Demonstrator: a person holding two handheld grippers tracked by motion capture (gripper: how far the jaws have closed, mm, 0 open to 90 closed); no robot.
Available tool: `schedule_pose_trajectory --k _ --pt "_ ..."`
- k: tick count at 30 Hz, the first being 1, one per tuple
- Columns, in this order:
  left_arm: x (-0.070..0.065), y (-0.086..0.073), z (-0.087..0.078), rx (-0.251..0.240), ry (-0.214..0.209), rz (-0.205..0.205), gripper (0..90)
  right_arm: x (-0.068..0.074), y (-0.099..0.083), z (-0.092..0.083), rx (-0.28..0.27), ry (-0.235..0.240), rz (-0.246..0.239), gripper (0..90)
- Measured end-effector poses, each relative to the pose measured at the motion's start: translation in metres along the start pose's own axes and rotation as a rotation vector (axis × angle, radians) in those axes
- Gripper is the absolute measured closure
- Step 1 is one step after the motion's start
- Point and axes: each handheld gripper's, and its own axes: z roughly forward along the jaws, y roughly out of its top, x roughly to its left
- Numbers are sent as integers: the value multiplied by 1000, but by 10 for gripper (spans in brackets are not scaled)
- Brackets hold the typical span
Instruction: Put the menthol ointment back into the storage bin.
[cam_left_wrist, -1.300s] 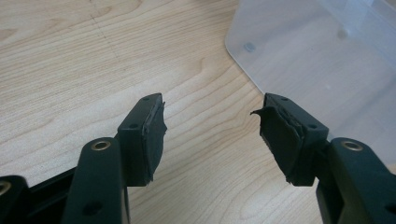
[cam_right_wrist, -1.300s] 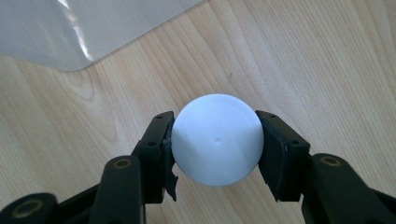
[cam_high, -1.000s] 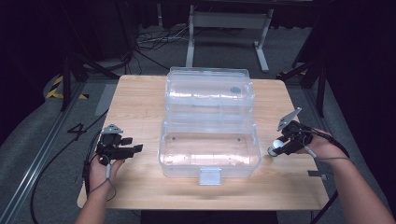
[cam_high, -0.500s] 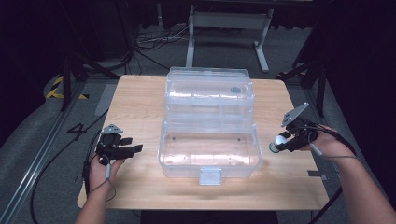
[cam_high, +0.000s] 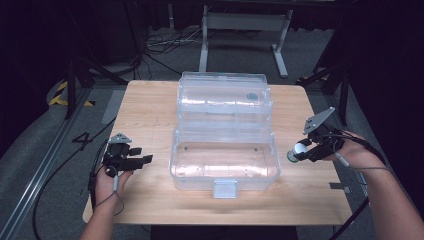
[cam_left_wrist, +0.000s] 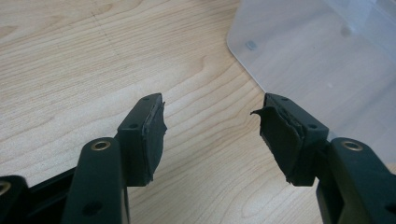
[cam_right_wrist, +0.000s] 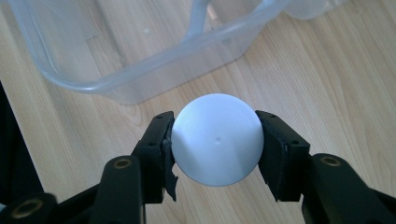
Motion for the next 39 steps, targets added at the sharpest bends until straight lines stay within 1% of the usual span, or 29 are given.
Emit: schedule_pose_trajectory --k 8,11,13,15,16,17,19,20,24,34,36,39 --pt "0 0 1 6 -4 0 406 9 9 -7 -21 23 -44 503" --pt "0 0 1 10 -4 2 406 11 12 -8 -26 27 -53 503" --pt "-1 0 1 12 -5 2 406 14 15 -9 -36 44 -78 503" --pt "0 0 1 11 -4 5 406 17 17 -11 -38 52 -89 503" --pt "-1 0 1 10 -6 -2 406 17 18 -11 -43 55 -102 503" --pt "0 0 1 9 -6 3 406 19 20 -12 -44 57 -108 503" --pt "0 0 1 10 -4 4 406 23 24 -14 -41 65 -132 503" --pt "0 0 1 12 -3 6 406 23 24 -14 -41 65 -132 503" --pt "0 0 2 14 -7 3 406 28 30 -15 -34 78 -163 503" --pt "1 0 1 12 -6 6 406 39 42 -18 -31 90 -231 503" --pt "1 0 1 14 -6 6 406 41 45 -18 -25 87 -256 503" --pt "1 0 1 15 -6 6 406 44 48 -16 -21 97 -264 503"
